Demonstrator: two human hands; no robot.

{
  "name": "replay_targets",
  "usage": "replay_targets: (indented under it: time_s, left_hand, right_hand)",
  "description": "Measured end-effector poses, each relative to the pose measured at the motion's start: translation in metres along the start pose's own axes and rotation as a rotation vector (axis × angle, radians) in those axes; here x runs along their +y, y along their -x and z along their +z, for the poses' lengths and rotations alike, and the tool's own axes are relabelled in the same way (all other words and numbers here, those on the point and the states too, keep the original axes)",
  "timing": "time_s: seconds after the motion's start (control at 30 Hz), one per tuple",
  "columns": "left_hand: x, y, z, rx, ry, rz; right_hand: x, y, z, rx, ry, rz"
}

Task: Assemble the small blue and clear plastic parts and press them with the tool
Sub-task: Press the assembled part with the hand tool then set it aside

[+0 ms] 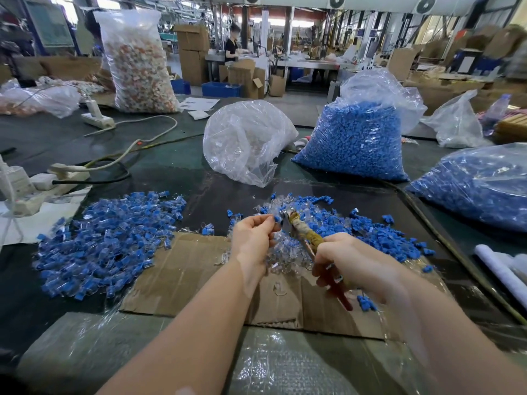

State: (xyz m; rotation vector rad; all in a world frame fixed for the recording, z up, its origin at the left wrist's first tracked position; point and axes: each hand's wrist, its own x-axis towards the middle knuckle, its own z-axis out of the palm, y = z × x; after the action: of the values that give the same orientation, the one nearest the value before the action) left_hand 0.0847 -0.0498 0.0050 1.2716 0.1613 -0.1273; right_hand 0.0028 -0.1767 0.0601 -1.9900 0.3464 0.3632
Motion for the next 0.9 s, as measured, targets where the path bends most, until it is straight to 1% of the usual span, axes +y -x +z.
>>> replay_targets:
  time_s: [0.23, 0.47, 0.73, 0.9]
  left_hand:
    - [0.002, -0.001, -0.002, 0.028, -0.125, 0.034]
    - [0.007, 0.003, -0.002, 0.017, -0.188, 0.019]
    - [0.011, 0.008, -0.002, 0.006, -0.209, -0.003]
    - [0.009, 0.008, -0.001, 0.020, -0.274, 0.035]
  right_hand:
    - [0.000, 0.003, 0.004, -0.049, 0.029, -0.001]
    - [0.002, 0.006, 0.003, -0.102, 0.007, -0.036]
    - [0.002, 0.005, 0.002, -0.122, -0.020, -0.043]
    - [0.001, 0.007, 0.003, -0.099, 0.055, -0.060]
